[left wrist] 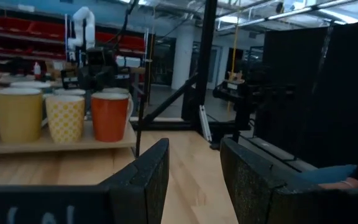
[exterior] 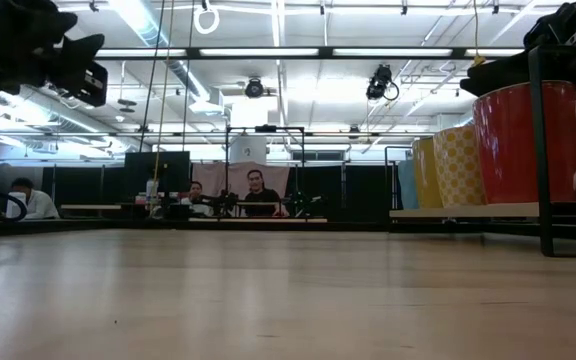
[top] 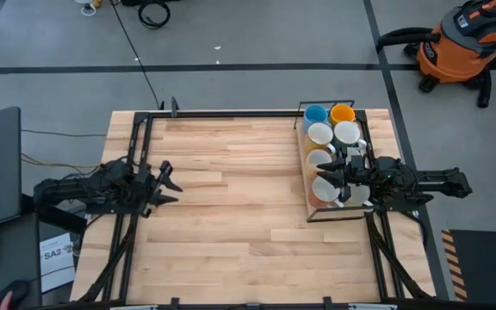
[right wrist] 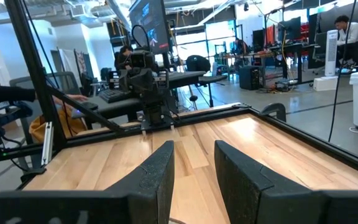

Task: Place coffee mugs
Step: Return to Home Position

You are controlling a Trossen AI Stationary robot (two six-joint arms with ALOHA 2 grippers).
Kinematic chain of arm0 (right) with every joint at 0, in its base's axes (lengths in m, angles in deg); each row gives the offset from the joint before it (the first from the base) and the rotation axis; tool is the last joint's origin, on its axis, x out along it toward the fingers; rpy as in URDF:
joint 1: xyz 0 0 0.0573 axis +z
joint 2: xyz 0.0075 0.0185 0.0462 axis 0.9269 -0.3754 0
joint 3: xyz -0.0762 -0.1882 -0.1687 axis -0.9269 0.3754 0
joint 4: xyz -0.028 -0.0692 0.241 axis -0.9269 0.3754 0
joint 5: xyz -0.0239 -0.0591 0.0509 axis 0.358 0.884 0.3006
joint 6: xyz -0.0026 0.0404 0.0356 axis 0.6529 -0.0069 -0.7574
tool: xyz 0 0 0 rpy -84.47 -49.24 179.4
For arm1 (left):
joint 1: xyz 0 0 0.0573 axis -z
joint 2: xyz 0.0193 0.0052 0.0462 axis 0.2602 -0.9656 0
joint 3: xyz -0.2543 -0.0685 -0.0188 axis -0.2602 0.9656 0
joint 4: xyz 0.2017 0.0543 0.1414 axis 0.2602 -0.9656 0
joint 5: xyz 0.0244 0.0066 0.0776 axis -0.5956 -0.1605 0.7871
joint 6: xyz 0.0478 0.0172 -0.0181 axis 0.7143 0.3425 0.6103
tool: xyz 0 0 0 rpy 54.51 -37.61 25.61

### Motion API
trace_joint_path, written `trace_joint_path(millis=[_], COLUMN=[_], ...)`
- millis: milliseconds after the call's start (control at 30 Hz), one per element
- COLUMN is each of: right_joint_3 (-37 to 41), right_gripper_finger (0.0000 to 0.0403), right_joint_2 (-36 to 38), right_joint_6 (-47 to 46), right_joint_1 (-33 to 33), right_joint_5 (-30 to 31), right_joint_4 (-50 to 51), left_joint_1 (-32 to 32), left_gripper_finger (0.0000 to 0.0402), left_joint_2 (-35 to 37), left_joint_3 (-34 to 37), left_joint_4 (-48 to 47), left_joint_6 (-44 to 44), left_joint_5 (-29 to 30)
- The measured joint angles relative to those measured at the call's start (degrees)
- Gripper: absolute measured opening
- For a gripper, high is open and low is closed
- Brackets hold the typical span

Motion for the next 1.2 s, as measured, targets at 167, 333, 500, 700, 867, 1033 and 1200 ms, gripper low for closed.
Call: trace_joint_path(millis=[167,333,500,700,867,1033,1200], right_joint_3=[0.0,0.0,0.0,0.0,0.0,0.0,0.0], right_gripper_finger=[0.0121,0.0121,0.0121,0.0121,0.0122,0.0122,0.0121], right_joint_2=[0.0,0.0,0.0,0.0,0.0,0.0,0.0], right_joint_6=[0.0,0.0,0.0,0.0,0.0,0.0,0.0], right_joint_1=[0.0,0.0,0.0,0.0,0.0,0.0,0.0], right_joint_5=[0.0,0.0,0.0,0.0,0.0,0.0,0.0], right_joint_4=[0.0,0.0,0.0,0.0,0.0,0.0,0.0], left_joint_1=[1.9,4.5,5.5,5.5,5.5,5.5,5.5], left_gripper_finger=[0.0151,0.0151,0.0151,0.0151,0.0151,0.0151,0.0151], left_joint_2=[0.0,0.0,0.0,0.0,0.0,0.0,0.0], left_joint_3=[0.0,0.0,0.0,0.0,0.0,0.0,0.0], left_joint_4=[-0.5,-0.5,-0.5,-0.5,-0.5,-0.5,-0.5], left_joint_6=[0.0,0.0,0.0,0.0,0.0,0.0,0.0], left_joint_5=[0.1,0.0,0.0,0.0,0.0,0.0,0.0])
